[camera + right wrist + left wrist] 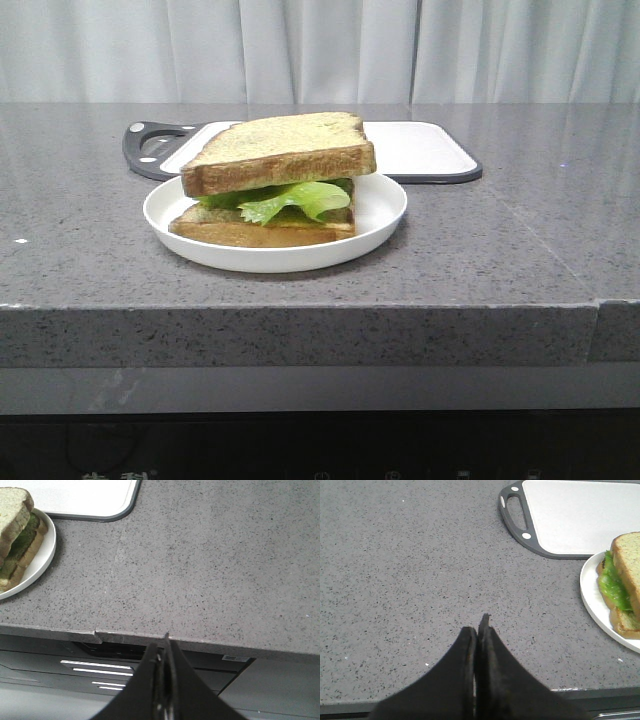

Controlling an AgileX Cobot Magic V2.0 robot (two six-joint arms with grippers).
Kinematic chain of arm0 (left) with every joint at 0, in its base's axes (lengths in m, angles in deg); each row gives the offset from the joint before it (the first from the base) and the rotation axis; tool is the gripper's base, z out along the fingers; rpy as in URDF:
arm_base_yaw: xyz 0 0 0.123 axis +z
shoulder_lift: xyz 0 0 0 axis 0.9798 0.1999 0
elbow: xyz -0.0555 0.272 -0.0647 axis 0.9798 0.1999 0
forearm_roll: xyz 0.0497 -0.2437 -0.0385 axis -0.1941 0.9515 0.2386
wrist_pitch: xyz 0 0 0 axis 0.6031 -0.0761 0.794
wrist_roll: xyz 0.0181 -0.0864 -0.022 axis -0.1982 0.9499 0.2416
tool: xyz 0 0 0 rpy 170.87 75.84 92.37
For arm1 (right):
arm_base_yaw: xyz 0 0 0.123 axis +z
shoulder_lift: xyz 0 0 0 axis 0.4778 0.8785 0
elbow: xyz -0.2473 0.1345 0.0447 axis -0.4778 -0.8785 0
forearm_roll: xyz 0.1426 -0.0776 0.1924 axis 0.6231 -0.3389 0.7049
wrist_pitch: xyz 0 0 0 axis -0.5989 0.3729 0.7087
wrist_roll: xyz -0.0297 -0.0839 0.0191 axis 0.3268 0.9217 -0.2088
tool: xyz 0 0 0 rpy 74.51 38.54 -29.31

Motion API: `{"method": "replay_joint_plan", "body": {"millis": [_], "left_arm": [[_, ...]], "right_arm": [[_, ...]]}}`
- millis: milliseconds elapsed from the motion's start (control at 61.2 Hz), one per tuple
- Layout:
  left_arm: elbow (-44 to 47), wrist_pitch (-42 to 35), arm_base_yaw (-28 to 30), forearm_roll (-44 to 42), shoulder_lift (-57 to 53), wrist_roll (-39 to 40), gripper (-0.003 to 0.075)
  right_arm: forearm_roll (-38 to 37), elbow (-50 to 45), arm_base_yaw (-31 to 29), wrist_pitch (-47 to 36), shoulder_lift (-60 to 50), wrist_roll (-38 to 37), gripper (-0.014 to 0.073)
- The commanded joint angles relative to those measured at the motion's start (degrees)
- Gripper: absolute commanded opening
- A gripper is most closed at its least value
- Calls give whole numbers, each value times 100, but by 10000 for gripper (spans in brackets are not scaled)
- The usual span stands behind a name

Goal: Left arm grabs bread, right arm adds lettuce

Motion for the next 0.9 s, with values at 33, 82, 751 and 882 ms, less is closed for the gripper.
{"method": "replay_joint_plan", "body": {"millis": [33,82,751,882], "left_arm": [[-145,-466,-8,31,12,57,-20],[-145,-466,-8,31,12,57,-20],[3008,-3265,368,-104,-2567,-8,-20],[3542,-3733,409,-32,-3051,-8,-20]], "right_arm": [[-40,136,-22,-354,35,1,-118],[-40,136,-22,-354,35,1,-118],[-40,136,-22,-354,35,1,-118],[-40,136,-22,-354,35,1,-118]]}}
